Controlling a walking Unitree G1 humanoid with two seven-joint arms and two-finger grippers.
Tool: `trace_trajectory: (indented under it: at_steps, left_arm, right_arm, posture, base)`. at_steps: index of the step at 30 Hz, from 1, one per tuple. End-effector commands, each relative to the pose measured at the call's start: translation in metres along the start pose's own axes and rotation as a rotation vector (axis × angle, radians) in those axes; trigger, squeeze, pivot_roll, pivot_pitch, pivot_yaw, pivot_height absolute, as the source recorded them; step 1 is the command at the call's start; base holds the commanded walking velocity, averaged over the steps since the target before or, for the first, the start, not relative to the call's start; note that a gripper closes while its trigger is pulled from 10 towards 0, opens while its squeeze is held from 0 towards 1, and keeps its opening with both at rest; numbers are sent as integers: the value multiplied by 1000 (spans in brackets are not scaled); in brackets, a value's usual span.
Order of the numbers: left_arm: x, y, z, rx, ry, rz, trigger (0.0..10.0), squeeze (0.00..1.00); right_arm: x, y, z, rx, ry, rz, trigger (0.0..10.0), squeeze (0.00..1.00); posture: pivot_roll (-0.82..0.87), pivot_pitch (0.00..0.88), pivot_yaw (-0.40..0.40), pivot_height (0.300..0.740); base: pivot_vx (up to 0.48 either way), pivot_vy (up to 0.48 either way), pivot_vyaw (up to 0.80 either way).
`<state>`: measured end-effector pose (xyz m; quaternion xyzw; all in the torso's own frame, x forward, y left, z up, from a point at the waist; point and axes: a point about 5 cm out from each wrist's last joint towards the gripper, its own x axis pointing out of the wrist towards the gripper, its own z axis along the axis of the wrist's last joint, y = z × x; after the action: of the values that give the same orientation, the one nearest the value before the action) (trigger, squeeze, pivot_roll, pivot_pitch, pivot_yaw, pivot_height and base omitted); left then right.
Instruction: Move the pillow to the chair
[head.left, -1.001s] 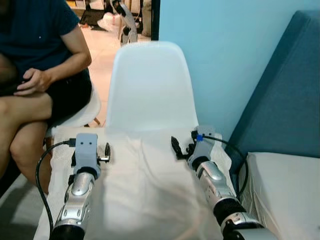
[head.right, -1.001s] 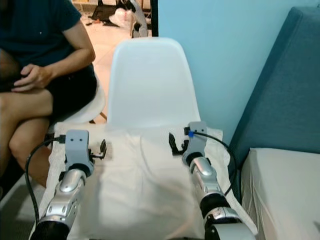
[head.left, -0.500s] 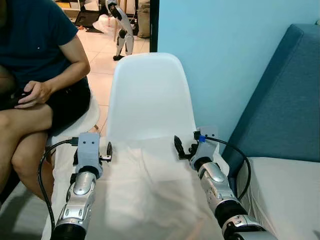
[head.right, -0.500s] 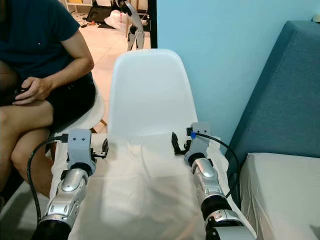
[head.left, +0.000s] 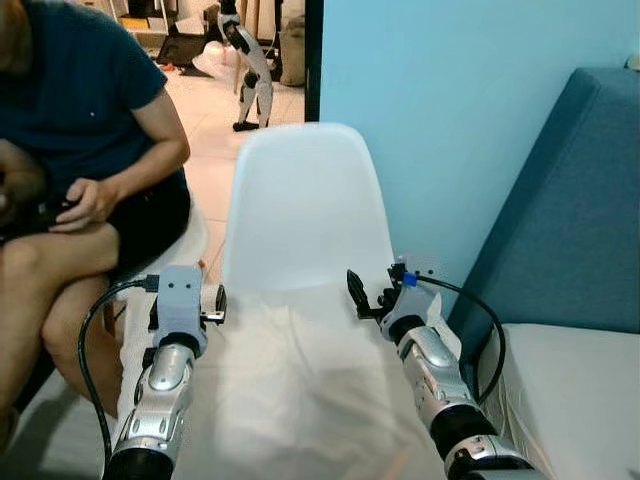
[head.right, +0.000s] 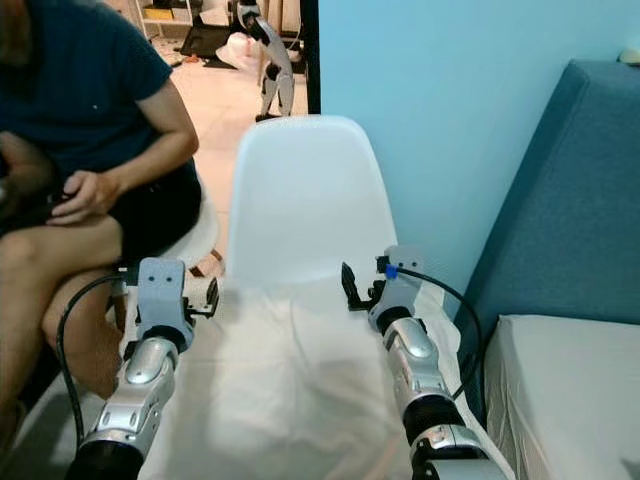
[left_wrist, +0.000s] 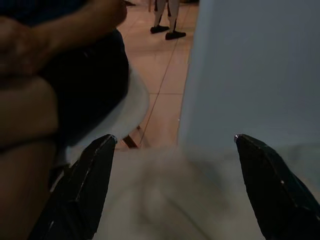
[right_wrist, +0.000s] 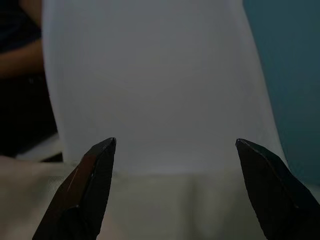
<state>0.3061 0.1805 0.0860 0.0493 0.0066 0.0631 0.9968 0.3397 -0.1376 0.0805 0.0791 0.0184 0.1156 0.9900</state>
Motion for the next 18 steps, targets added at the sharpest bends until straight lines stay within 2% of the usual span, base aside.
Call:
trace_trajectory:
  at_steps: [1,8,18]
  left_arm:
    - [-1,0,-3,9,10,1,10000,0]
    - [0,-1,-1,-6,9,6,10000,0]
    - [0,-1,0,-4,2,13,10000,0]
  right_arm:
    - [-1,0,0,15,-10,1,10000,0]
    - [-2,0,0,23,-12,2,10000,0]
    - [-4,-1,-1,29,-10,-1,10000,0]
  posture:
    - [6,30,-19,715]
    - [6,32,-17,740]
    - [5,34,-17,740]
  base:
    - [0,0,0]
    - [0,0,0]
    - [0,0,0]
